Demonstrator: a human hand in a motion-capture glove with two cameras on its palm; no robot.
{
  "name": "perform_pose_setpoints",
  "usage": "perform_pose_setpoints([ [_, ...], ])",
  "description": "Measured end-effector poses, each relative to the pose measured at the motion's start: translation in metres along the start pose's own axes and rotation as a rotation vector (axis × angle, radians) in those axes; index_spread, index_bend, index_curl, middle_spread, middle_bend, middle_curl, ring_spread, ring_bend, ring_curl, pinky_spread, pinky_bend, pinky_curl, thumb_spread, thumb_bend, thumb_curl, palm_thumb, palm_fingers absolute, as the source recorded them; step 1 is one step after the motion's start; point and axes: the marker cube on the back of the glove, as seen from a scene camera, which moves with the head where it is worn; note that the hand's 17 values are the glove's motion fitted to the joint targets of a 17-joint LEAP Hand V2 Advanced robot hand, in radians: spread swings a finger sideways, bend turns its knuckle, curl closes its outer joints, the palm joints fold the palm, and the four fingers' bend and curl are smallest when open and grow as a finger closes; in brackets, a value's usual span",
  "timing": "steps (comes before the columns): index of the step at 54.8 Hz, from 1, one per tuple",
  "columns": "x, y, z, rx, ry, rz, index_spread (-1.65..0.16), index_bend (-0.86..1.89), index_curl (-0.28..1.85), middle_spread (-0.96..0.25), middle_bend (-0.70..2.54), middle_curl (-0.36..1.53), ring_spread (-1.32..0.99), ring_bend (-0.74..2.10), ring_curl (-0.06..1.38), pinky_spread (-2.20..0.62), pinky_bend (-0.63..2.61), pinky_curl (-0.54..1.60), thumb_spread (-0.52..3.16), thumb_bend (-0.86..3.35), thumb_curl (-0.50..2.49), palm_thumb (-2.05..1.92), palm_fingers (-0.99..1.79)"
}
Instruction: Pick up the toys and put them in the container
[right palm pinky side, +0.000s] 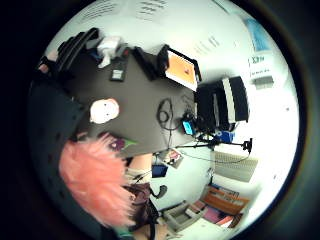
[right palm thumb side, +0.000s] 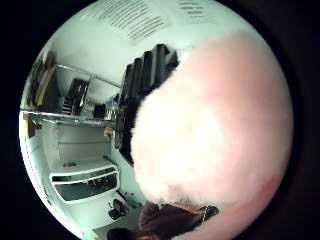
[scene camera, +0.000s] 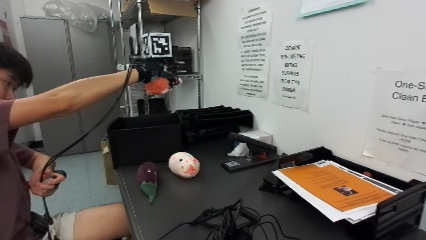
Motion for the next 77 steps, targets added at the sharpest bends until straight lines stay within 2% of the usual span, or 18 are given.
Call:
perform_pose_setpoints([
  [3,-0.04,0.007,0.004,-0.018,0.023,-0.188,-0.29,1.01,0.96,-0.23,1.2,0.92,-0.39,1.39,0.66,-0.38,0.98,0.49,0.42,0.23,1.08,0.66,0.8],
  [8,-0.096,0.011,0.015,-0.034,0.02,-0.298,-0.29,1.0,1.0,-0.23,1.21,0.93,-0.39,1.39,0.67,-0.38,0.99,0.49,0.4,0.23,1.11,0.66,0.8],
  [14,-0.161,0.014,0.04,-0.066,0.059,-0.375,-0.29,0.97,1.04,-0.23,1.21,0.93,-0.39,1.4,0.68,-0.38,1.0,0.5,0.37,0.23,1.15,0.65,0.78],
  [25,-0.215,0.016,0.072,-0.088,0.051,-0.49,-0.31,0.91,1.1,-0.23,1.2,0.94,-0.39,1.4,0.7,-0.38,1.03,0.51,0.36,0.21,1.2,0.62,0.76],
  [30,-0.224,0.017,0.085,-0.171,0.123,-0.491,-0.31,0.84,1.13,-0.24,1.16,0.93,-0.39,1.4,0.7,-0.38,1.07,0.52,0.39,0.17,1.2,0.59,0.68],
  [32,-0.223,0.019,0.09,-0.23,0.173,-0.508,-0.31,0.66,1.11,-0.25,1.07,0.92,-0.39,1.4,0.71,-0.37,1.17,0.55,0.45,0.15,1.18,0.58,0.46],
  [33,-0.222,0.02,0.092,-0.263,0.199,-0.503,-0.29,0.49,1.07,-0.25,0.96,0.89,-0.38,1.41,0.71,-0.36,1.21,0.56,0.53,0.14,1.17,0.54,0.21],
  [34,-0.22,0.02,0.094,-0.293,0.222,-0.49,-0.28,0.46,1.07,-0.25,0.92,0.88,-0.37,1.42,0.72,-0.34,1.22,0.57,0.6,0.13,1.16,0.51,0.14],
  [35,-0.219,0.021,0.096,-0.319,0.241,-0.475,-0.26,0.28,1.0,-0.23,0.81,0.84,-0.35,1.32,0.7,-0.3,1.25,0.59,0.68,0.08,1.12,0.41,-0.23],
  [37,-0.216,0.021,0.097,-0.351,0.262,-0.461,-0.23,0.13,0.92,-0.16,0.6,0.76,-0.29,1.12,0.65,-0.22,1.32,0.59,0.78,-0.01,1.05,0.29,-0.54],
  [39,-0.213,0.021,0.097,-0.356,0.26,-0.463,-0.22,0.04,0.82,-0.12,0.47,0.7,-0.23,0.96,0.6,-0.17,1.32,0.56,0.86,-0.06,0.98,0.2,-0.6],
  [45,-0.197,0.019,0.089,-0.329,0.219,-0.479,-0.17,-0.02,0.6,-0.02,0.23,0.59,-0.13,0.69,0.48,-0.06,1.26,0.51,1.02,-0.06,0.82,0.06,-0.51],
  [51,-0.172,0.014,0.071,-0.275,0.162,-0.536,-0.13,-0.02,0.47,0.03,0.14,0.52,-0.07,0.58,0.42,0.0,1.18,0.47,1.11,-0.04,0.71,0.0,-0.43],
  [66,-0.122,-0.011,0.033,-0.278,0.278,-0.342,-0.12,0.02,0.27,0.05,0.13,0.41,-0.02,0.48,0.38,0.04,1.04,0.39,1.25,0.0,0.53,0.02,-0.31],
  [77,-0.041,-0.02,0.035,-0.265,0.255,-0.28,-0.12,0.03,0.19,0.05,0.14,0.36,-0.01,0.47,0.37,0.04,1.01,0.37,1.31,-0.01,0.47,0.04,-0.27],
])
